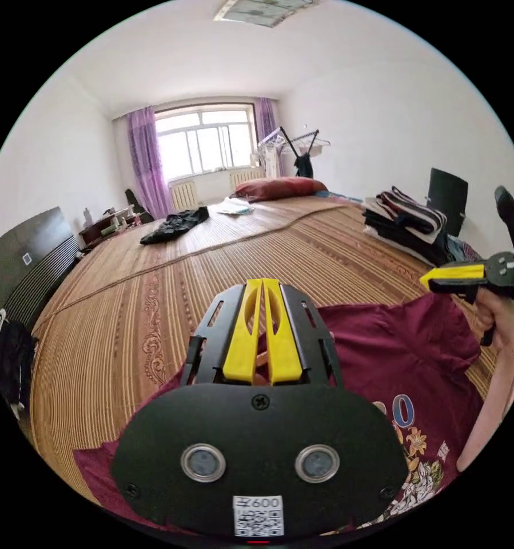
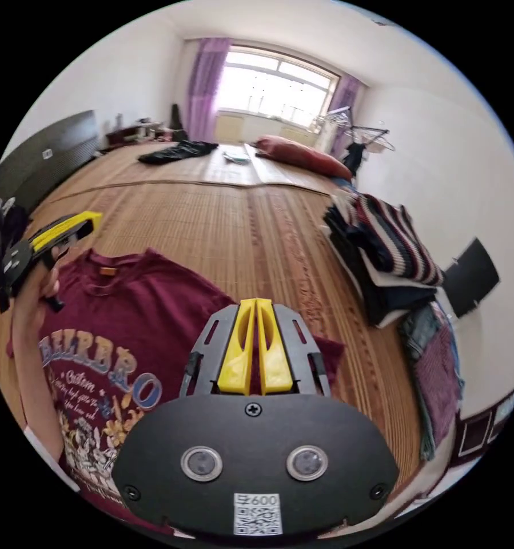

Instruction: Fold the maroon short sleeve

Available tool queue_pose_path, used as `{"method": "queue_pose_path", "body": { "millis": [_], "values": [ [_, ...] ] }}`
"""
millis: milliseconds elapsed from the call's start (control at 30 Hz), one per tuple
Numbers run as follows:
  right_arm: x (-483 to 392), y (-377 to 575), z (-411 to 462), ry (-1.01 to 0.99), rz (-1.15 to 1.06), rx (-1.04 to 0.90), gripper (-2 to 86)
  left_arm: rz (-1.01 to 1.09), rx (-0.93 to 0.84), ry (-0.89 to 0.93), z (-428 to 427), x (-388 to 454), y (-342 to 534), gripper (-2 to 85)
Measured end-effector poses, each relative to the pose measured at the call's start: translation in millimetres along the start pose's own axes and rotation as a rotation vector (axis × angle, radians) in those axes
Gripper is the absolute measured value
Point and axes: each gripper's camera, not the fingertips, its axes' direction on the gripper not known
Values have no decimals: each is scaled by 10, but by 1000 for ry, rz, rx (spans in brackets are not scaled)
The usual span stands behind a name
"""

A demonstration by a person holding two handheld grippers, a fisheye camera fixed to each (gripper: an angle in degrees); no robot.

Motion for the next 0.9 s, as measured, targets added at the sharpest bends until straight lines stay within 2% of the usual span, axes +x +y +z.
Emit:
{"method": "queue_pose_path", "body": {
  "millis": [100,133,167,200,233,267,300,333,400,467,567,633,667,733,900],
  "values": [
    [-108,-24,56,-135,-65,12,-8,-226,200,-93,-738,-451,-8,5],
    [-106,-36,88,-142,-64,1,-8,-314,343,-132,-1218,-576,48,4],
    [-88,-56,162,-139,-51,-20,-8,-322,428,-150,-1470,-597,93,4],
    [-60,-72,252,-115,-25,-43,-8,-252,592,-192,-1892,-561,188,4],
    [-50,-81,302,-99,-13,-58,-9,-190,626,-284,-2087,-530,171,4],
    [-54,-99,414,-65,-3,-97,-9,-107,397,-372,-1957,-579,-63,5],
    [-83,-111,518,-33,-12,-129,-9,-57,243,-395,-1794,-628,-175,6],
    [-99,-115,564,-18,-17,-143,-9,30,-63,-394,-1386,-756,-266,7],
    [-138,-136,724,47,-26,-201,-8,128,-356,-417,-870,-911,-61,7],
    [-237,-156,871,39,-71,-272,-8,218,-663,-546,-341,-1118,458,7],
    [-449,-182,1028,122,-134,-314,-8,273,-885,-653,116,-1399,983,6],
    [-522,-194,1048,151,-149,-317,-8,280,-1099,-697,509,-1702,1503,5],
    [-541,-198,1065,161,-148,-319,-8,312,-1164,-845,622,-1772,1727,4],
    [-538,-203,1066,159,-139,-313,-8,367,-1203,-949,693,-1726,1866,4],
    [-522,-224,1081,152,-126,-314,-9,189,-1133,-923,506,-1793,1703,6]
  ]
}}
